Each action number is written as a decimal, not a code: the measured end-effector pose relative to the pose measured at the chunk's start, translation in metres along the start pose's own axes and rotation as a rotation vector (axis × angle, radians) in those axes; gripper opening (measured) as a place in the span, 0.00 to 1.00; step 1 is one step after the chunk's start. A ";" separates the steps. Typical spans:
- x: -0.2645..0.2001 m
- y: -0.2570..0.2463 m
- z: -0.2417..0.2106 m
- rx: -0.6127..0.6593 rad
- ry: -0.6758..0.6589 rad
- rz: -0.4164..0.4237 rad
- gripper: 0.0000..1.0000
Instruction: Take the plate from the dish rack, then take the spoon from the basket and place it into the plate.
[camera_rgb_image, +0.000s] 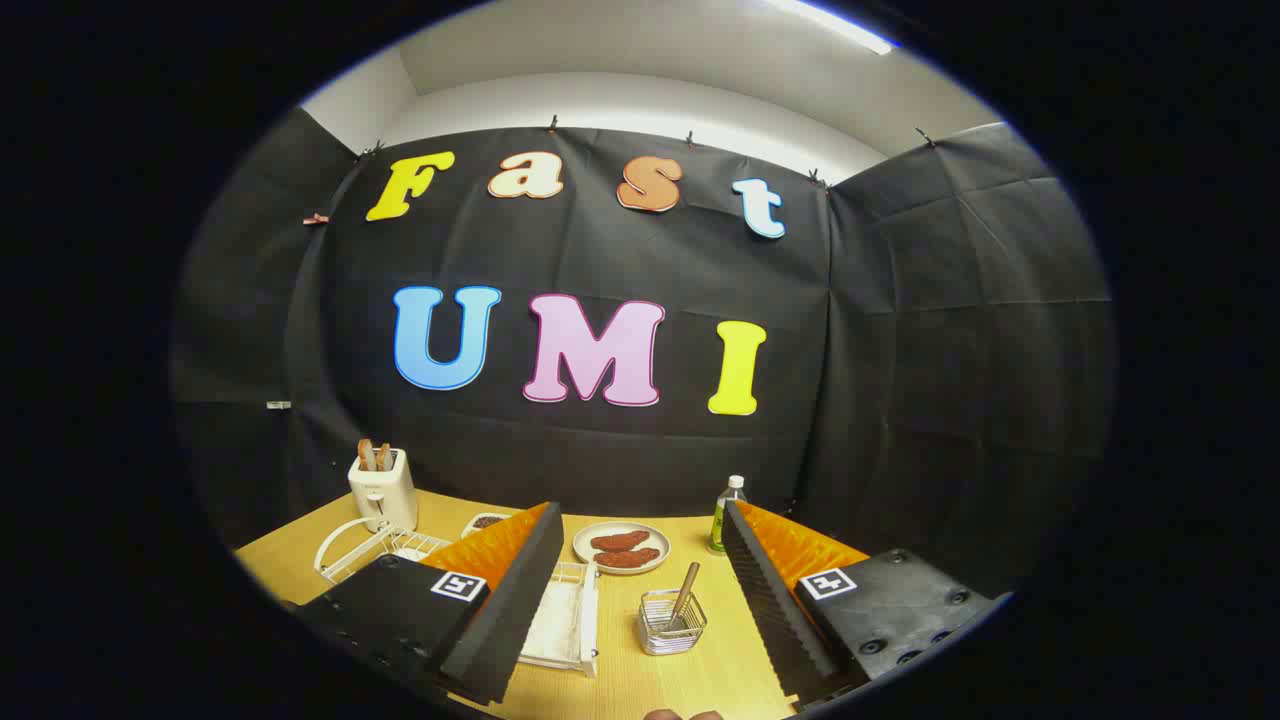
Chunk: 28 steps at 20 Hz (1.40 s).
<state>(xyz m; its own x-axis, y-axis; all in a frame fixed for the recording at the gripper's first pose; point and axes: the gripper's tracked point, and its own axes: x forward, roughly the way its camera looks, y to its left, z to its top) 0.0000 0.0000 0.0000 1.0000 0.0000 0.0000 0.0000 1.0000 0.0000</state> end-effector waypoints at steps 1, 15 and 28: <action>0.000 0.001 -0.001 0.000 0.004 -0.002 0.98; 0.006 0.022 -0.026 0.062 0.111 0.031 0.97; 0.038 0.050 -0.037 0.038 0.255 0.124 0.97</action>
<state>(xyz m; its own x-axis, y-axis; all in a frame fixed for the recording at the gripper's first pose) 0.0377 0.0503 -0.0373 0.9601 0.1275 -0.2489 -0.1179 0.9916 0.0531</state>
